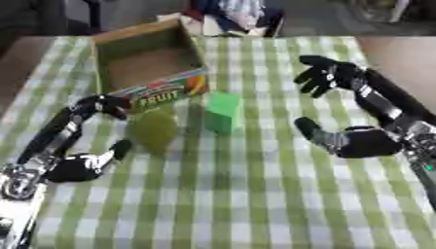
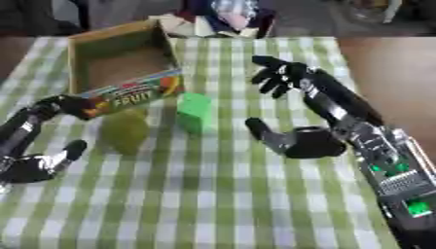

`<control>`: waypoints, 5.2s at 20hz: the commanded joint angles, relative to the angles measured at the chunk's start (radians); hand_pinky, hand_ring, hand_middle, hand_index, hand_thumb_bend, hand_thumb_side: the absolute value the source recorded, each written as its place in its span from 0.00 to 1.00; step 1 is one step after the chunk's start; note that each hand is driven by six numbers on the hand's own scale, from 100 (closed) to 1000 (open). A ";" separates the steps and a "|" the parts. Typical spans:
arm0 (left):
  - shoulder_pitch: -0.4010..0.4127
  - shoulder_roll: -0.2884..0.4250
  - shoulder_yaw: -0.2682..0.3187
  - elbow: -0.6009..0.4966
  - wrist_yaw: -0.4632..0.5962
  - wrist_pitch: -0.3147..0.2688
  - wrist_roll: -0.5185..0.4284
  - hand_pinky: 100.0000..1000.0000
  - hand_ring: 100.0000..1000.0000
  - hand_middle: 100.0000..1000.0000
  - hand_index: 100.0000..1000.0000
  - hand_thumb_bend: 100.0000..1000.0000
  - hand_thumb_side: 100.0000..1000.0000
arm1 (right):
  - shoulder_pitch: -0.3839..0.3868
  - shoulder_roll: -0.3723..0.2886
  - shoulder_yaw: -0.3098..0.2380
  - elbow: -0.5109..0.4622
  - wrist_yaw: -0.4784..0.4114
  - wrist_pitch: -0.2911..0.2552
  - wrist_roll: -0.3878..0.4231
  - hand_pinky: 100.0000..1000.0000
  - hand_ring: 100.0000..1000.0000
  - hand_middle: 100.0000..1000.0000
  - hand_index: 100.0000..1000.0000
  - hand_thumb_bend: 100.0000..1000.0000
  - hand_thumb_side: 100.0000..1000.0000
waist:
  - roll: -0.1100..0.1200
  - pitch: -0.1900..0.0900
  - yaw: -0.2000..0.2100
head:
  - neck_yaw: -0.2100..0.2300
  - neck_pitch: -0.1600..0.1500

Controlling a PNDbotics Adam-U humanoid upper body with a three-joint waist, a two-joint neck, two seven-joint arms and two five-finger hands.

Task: Pick up objects on the table and place them in the box.

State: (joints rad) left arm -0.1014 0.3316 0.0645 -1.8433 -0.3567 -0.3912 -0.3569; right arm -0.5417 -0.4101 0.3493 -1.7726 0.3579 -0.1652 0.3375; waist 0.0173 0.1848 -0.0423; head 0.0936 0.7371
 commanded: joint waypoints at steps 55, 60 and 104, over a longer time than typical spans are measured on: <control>-0.026 -0.003 -0.019 -0.002 0.060 0.002 0.014 0.80 0.64 0.70 0.86 0.21 0.61 | -0.415 0.206 0.061 0.701 0.427 -0.085 0.092 0.73 0.84 0.85 1.00 0.32 0.60 | 0.014 -0.013 0.053 | -0.069 0.001; -0.029 -0.006 -0.023 -0.002 0.061 0.001 0.011 0.80 0.64 0.70 0.86 0.20 0.62 | -0.420 0.222 0.048 0.735 0.454 -0.081 0.071 0.73 0.83 0.85 1.00 0.31 0.61 | 0.017 -0.011 0.060 | -0.075 -0.003; -0.037 -0.011 -0.031 -0.010 0.093 -0.004 0.001 0.79 0.64 0.69 0.86 0.15 0.63 | -0.454 0.230 0.001 0.799 0.502 -0.017 -0.324 0.55 0.55 0.33 0.55 0.03 0.19 | 0.012 -0.002 0.088 | -0.091 -0.004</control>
State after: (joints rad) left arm -0.1297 0.3058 0.0323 -1.8336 -0.2751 -0.3922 -0.3548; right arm -0.9682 -0.1558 0.3498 -0.9342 0.8853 -0.1897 0.0132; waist 0.0285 0.1961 0.0457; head 0.0062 0.7378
